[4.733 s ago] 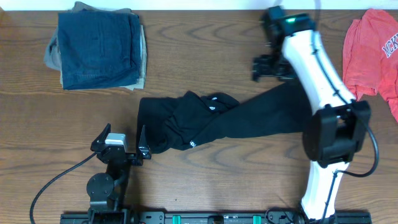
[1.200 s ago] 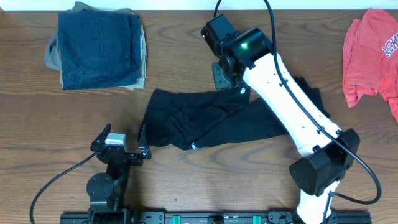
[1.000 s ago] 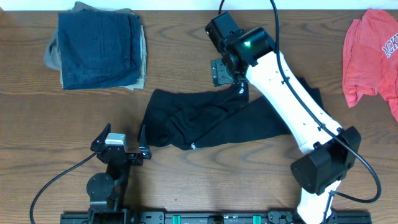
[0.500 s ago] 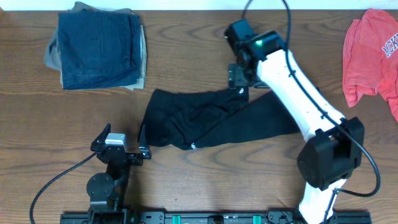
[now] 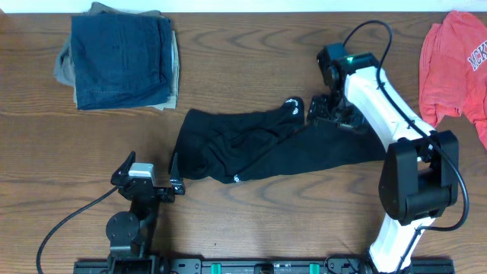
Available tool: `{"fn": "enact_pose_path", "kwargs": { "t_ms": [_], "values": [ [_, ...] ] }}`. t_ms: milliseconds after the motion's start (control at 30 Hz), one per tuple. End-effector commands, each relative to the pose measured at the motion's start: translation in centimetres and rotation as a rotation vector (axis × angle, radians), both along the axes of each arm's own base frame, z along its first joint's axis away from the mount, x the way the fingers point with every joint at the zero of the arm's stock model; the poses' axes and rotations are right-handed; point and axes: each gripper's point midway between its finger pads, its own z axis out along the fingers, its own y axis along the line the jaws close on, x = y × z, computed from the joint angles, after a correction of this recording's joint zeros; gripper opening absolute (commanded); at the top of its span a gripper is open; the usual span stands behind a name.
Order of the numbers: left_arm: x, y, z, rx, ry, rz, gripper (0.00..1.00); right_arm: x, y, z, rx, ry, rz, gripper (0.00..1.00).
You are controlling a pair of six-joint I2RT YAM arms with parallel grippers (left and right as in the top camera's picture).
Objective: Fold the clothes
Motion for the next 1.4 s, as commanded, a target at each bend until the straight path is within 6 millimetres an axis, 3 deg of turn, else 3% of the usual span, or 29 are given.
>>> {"fn": "enact_pose_path", "kwargs": {
  "t_ms": [0,133,300,367,567,733,900,1167,1367],
  "values": [
    [-0.1,-0.1,-1.5,0.012,0.042,-0.010,0.98,-1.1,-0.2,-1.0,0.003,0.022,-0.090,0.99],
    [-0.2,-1.2,-1.4,-0.033,0.044,-0.070,0.98,-1.2,-0.3,-1.5,-0.003,0.003,-0.221,0.99],
    [-1.3,-5.3,-0.2,-0.361,0.085,-0.288,0.98,0.1,0.2,-1.6,0.020,-0.054,-0.295,0.99],
    [-2.4,-7.2,-1.0,-0.497,0.184,-0.383,0.98,0.2,0.3,-1.7,0.023,-0.061,-0.305,0.99],
    [-4.2,-9.8,-0.1,-0.530,0.214,-0.570,0.98,-0.4,0.1,-3.2,0.021,-0.057,-0.307,0.99],
    [-4.6,-9.9,3.3,-0.499,0.142,-0.599,0.98,-1.2,0.3,-5.3,0.046,-0.055,-0.326,0.99],
    [-4.4,-9.9,5.3,-0.454,0.181,-0.591,0.98,-0.9,0.1,-5.4,0.056,-0.059,-0.339,0.99],
    [-1.5,-9.8,3.6,-0.356,0.476,-0.554,0.98,-0.9,0.1,-5.4,0.056,-0.061,-0.338,0.99],
    [0.6,-8.4,-0.2,-0.232,0.824,-0.359,0.98,-0.7,-0.1,-5.3,0.048,-0.069,-0.337,0.99]
  ]
}}
